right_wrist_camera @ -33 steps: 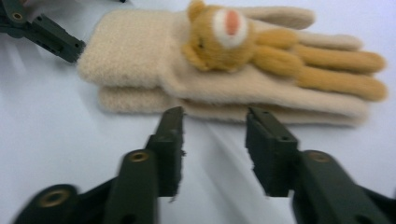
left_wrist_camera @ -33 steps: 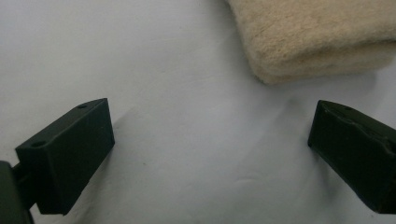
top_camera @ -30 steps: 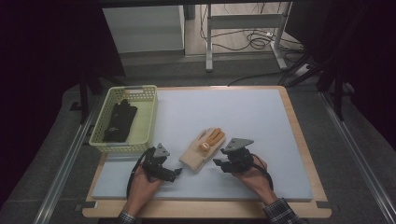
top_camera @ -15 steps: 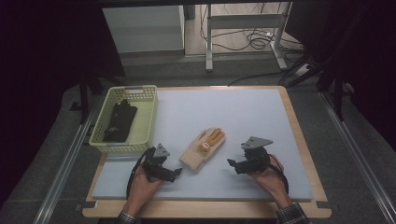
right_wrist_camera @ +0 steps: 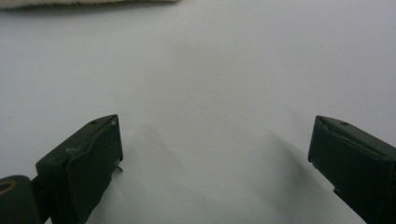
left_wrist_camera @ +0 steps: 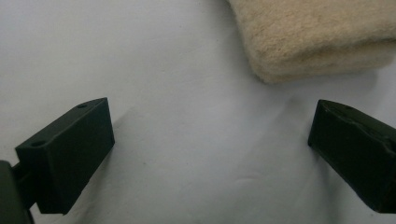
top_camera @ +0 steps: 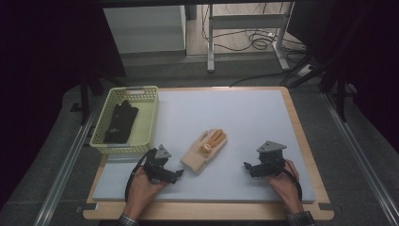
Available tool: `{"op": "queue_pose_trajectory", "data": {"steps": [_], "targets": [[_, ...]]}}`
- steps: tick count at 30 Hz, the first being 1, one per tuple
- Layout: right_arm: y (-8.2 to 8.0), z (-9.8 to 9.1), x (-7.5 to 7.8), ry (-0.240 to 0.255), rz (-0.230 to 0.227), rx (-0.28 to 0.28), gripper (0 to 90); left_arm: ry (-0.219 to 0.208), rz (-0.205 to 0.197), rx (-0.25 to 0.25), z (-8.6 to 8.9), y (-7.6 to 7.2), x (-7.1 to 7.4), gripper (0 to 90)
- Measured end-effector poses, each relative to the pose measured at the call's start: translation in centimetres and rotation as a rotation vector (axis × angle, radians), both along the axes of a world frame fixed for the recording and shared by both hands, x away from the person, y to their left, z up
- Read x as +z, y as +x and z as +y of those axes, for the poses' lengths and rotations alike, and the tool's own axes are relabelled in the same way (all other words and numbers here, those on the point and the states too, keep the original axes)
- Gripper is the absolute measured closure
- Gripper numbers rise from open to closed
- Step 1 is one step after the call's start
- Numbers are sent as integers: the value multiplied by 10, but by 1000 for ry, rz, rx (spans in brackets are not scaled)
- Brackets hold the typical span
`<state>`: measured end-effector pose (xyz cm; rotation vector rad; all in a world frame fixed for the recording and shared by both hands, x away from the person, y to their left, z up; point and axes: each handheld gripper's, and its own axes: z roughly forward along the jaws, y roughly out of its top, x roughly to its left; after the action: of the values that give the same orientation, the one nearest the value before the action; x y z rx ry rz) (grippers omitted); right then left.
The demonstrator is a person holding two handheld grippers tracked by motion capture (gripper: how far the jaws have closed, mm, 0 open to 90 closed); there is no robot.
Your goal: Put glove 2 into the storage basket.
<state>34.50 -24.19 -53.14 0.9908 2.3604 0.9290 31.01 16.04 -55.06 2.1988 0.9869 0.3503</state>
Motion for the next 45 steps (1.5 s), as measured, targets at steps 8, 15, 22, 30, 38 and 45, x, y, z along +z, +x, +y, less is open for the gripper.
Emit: {"op": "queue_pose_trajectory", "data": {"steps": [8, 15, 22, 30, 38, 45], "targets": [[3, -2, -1, 15, 37, -1, 28, -6, 1, -1, 0, 0, 0, 2], [4, -2, -2, 26, 47, -4, 29, -8, 6, 6, 0, -1, 0, 8], [3, -2, -2, 22, 41, -2, 29, -49, 34, -9, 4, -4, 9, 9], [4, -2, -2, 28, 50, -3, 32, -84, 33, -59, -9, -4, 24, 0], [4, -3, -2, 29, 50, -4, 32, -65, 24, -90, -40, 15, 45, 0], [4, -3, -2, 30, 50, -3, 33, -14, 55, -95, -71, 39, 45, 0]]}}
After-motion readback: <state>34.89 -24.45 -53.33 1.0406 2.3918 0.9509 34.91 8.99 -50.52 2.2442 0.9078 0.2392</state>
